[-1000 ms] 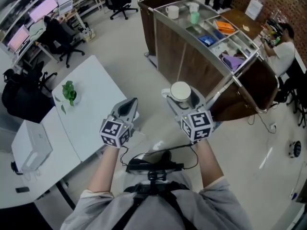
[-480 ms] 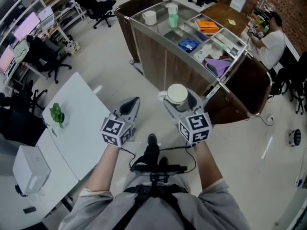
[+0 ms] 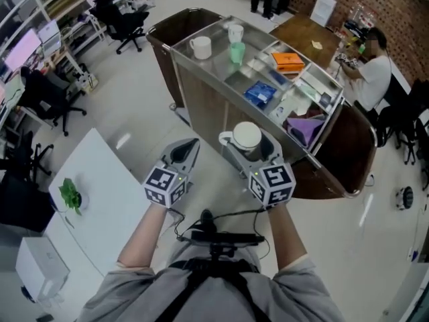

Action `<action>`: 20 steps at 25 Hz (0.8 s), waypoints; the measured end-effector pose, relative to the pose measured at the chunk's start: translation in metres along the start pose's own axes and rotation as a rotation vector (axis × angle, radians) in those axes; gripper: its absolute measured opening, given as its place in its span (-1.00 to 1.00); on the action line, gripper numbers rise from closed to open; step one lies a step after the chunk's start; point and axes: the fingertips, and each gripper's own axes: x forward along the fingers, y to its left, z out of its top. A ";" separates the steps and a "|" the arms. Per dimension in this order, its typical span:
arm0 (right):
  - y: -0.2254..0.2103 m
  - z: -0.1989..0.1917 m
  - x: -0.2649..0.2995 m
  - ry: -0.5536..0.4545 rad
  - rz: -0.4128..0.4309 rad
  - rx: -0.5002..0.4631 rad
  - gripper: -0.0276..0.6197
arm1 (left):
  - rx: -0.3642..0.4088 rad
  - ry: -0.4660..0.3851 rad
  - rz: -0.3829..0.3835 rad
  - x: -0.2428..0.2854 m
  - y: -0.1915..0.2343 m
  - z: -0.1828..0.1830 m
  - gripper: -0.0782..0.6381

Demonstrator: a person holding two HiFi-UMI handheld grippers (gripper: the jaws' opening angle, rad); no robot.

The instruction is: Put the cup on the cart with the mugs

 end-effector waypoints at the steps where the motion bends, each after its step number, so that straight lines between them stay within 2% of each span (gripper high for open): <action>1: -0.003 0.005 0.011 -0.006 -0.003 -0.001 0.31 | 0.007 -0.007 -0.006 0.007 0.009 0.006 -0.78; 11: -0.051 0.053 0.114 -0.033 -0.002 0.015 0.31 | 0.008 -0.037 -0.013 0.080 0.083 0.049 -0.78; 20: -0.093 0.071 0.172 -0.033 0.081 0.028 0.31 | -0.005 -0.034 0.067 0.132 0.115 0.068 -0.78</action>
